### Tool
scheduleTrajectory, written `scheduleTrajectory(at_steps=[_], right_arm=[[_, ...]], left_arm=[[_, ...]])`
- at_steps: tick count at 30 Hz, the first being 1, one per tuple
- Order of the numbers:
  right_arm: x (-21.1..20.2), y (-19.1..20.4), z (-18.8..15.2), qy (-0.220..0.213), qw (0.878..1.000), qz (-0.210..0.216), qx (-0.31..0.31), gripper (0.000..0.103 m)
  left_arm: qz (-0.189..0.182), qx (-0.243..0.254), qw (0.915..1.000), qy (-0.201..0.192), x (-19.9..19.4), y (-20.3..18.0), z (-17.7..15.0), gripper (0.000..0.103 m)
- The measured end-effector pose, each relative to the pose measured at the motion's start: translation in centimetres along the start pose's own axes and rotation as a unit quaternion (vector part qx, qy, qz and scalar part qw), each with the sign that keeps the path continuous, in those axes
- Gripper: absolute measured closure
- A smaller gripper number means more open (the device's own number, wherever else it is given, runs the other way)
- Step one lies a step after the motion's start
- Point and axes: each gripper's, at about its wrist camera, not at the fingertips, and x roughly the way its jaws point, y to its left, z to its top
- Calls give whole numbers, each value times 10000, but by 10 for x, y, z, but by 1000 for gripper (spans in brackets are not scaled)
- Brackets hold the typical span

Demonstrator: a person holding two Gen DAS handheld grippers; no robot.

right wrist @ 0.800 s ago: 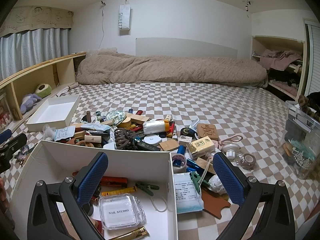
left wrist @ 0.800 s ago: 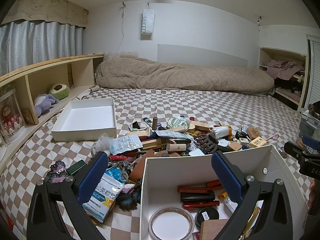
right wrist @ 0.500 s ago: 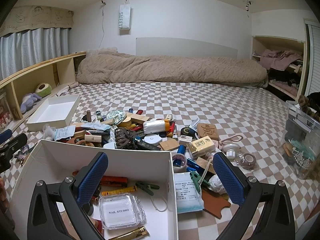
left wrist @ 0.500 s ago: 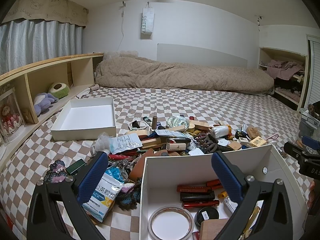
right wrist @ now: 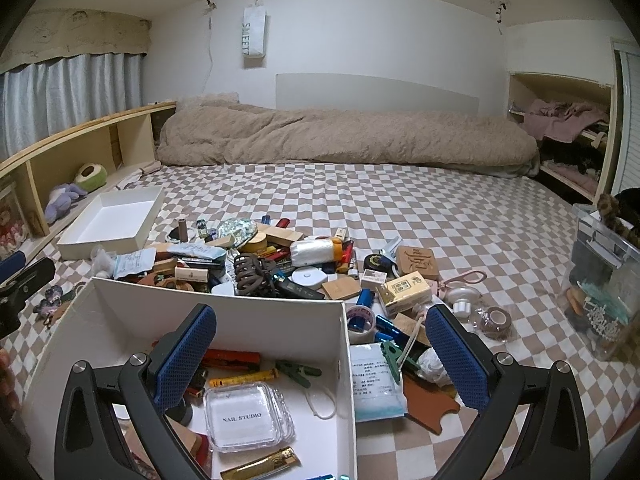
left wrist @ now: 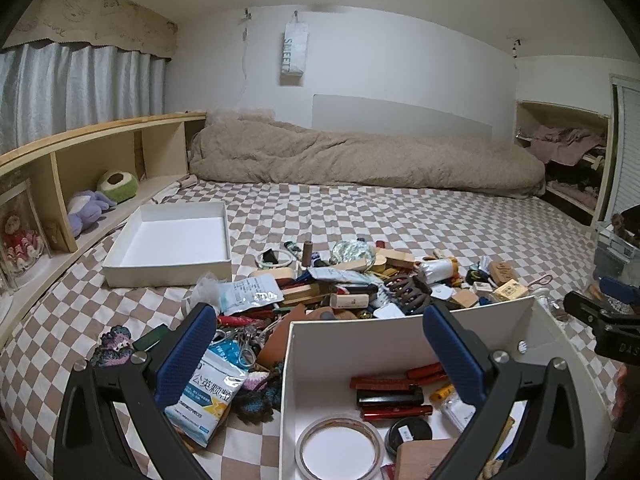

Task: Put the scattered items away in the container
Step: 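Move both tools from the white box toward the scattered items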

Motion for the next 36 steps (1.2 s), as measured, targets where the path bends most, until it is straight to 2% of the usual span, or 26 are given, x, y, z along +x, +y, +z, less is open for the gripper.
scheduleTrajectory(at_steps=[4,9,13,16,25,32,36], right_arm=[[-4,2,2,-9,9999,-86,-97,0],[-11,2,5,-69,9997,-109,-201,0],[-15,0,8,-88,9996,-113,-249,0],[-19,-6,10,-142,9995,-156,-237,0],[-28,-41,19,-271,9980,-567,-41,0],[-25,-70,19,-222,9969,-726,189,0],[-21,-85,17,-171,9964,-779,277,0]], left_arm=[[-3,107,9999,-34,-7,-3,5,0],[267,368,9987,-226,-17,-4,10,0],[171,318,9990,-254,-21,8,15,0],[259,226,9990,-270,-23,20,18,0],[581,33,9980,-245,-25,53,21,0],[883,40,9956,-299,-25,78,22,0],[896,-96,9957,-196,-21,93,21,0]])
